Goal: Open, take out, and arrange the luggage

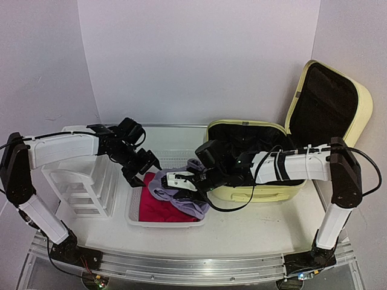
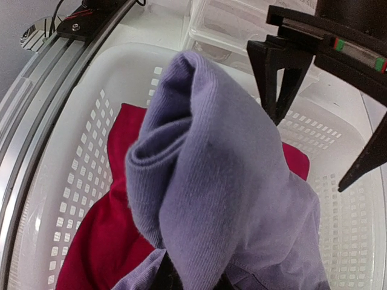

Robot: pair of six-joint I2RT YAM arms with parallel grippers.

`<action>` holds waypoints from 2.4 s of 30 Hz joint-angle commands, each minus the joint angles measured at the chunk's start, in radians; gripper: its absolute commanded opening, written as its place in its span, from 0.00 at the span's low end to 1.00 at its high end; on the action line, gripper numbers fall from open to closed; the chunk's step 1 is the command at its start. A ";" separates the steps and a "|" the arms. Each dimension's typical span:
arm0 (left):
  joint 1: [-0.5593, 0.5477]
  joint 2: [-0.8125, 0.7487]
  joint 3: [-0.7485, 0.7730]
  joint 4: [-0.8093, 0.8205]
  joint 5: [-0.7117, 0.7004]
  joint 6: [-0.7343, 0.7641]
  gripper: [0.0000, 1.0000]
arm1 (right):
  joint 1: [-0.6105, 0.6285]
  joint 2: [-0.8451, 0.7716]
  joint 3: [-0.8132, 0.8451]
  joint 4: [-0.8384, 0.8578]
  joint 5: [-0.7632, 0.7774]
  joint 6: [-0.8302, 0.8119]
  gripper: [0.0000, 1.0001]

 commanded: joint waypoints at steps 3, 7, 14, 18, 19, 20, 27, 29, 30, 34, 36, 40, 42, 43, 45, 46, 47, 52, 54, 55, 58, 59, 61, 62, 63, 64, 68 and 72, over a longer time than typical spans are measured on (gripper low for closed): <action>0.002 0.031 -0.041 0.039 0.053 -0.116 0.78 | 0.003 -0.050 0.021 0.086 0.017 0.008 0.00; 0.003 0.095 -0.057 0.147 0.126 -0.124 0.71 | 0.004 -0.045 0.019 0.092 0.012 0.011 0.00; 0.002 0.147 -0.049 0.225 0.125 -0.095 0.53 | 0.002 -0.051 0.018 0.091 0.003 0.016 0.00; 0.002 0.128 -0.043 0.226 0.085 -0.070 0.44 | 0.003 -0.052 0.018 0.091 -0.003 0.020 0.00; 0.002 0.128 -0.038 0.230 0.084 -0.063 0.40 | 0.003 -0.051 0.017 0.091 -0.006 0.021 0.00; 0.002 0.128 -0.032 0.233 0.081 -0.051 0.34 | 0.002 -0.050 0.017 0.091 -0.009 0.023 0.00; 0.004 0.077 -0.001 0.235 -0.032 0.097 0.13 | 0.004 -0.036 0.031 0.070 -0.036 0.026 0.00; 0.006 0.067 0.009 0.234 -0.050 0.150 0.06 | 0.002 -0.026 0.042 0.047 -0.047 0.018 0.00; 0.008 0.059 0.012 0.234 -0.061 0.170 0.04 | 0.003 -0.020 0.047 0.037 -0.051 0.014 0.00; 0.010 0.023 0.020 0.228 -0.123 0.246 0.03 | 0.003 -0.001 0.064 0.010 -0.066 0.010 0.00; 0.015 0.017 0.022 0.215 -0.138 0.265 0.03 | 0.003 0.012 0.077 0.001 -0.072 0.008 0.00; 0.022 0.005 0.001 0.202 -0.138 0.271 0.02 | 0.001 0.047 0.115 -0.027 -0.085 -0.002 0.00; 0.024 -0.014 -0.022 0.201 -0.151 0.272 0.02 | 0.001 0.067 0.139 -0.044 -0.089 -0.008 0.00; 0.025 -0.026 -0.033 0.202 -0.158 0.272 0.01 | 0.002 0.075 0.147 -0.053 -0.090 -0.010 0.00; 0.025 -0.051 -0.061 0.201 -0.174 0.276 0.01 | 0.002 0.088 0.164 -0.073 -0.098 -0.018 0.00; 0.025 -0.067 -0.072 0.202 -0.188 0.277 0.01 | 0.002 0.096 0.172 -0.086 -0.103 -0.020 0.00; 0.025 -0.079 -0.087 0.202 -0.200 0.277 0.01 | 0.002 0.102 0.183 -0.102 -0.111 -0.026 0.00; 0.025 -0.100 -0.126 0.206 -0.199 0.276 0.02 | 0.002 0.128 0.240 -0.207 -0.139 -0.053 0.00; 0.026 -0.086 -0.122 0.211 -0.186 0.284 0.04 | 0.002 0.134 0.249 -0.226 -0.143 -0.054 0.00; 0.026 -0.080 -0.118 0.211 -0.182 0.290 0.05 | 0.002 0.135 0.252 -0.231 -0.147 -0.053 0.00; 0.026 -0.071 -0.111 0.208 -0.177 0.317 0.17 | 0.002 0.148 0.267 -0.245 -0.166 -0.041 0.00; 0.025 -0.075 -0.113 0.204 -0.176 0.331 0.22 | 0.002 0.155 0.273 -0.251 -0.174 -0.034 0.00; 0.025 -0.095 -0.126 0.202 -0.175 0.362 0.35 | 0.002 0.169 0.289 -0.265 -0.185 -0.020 0.00; 0.025 -0.109 -0.137 0.201 -0.176 0.374 0.43 | 0.003 0.175 0.293 -0.269 -0.192 -0.017 0.00; 0.025 -0.128 -0.147 0.201 -0.171 0.390 0.52 | 0.004 0.180 0.294 -0.271 -0.198 -0.013 0.00; 0.025 -0.147 -0.156 0.200 -0.167 0.409 0.58 | 0.005 0.186 0.296 -0.273 -0.205 -0.009 0.00; 0.022 -0.253 -0.198 0.183 -0.156 0.468 0.79 | 0.007 0.209 0.317 -0.292 -0.220 0.013 0.00; 0.022 -0.365 -0.193 0.108 -0.109 0.519 0.84 | 0.021 0.236 0.353 -0.303 -0.215 0.074 0.02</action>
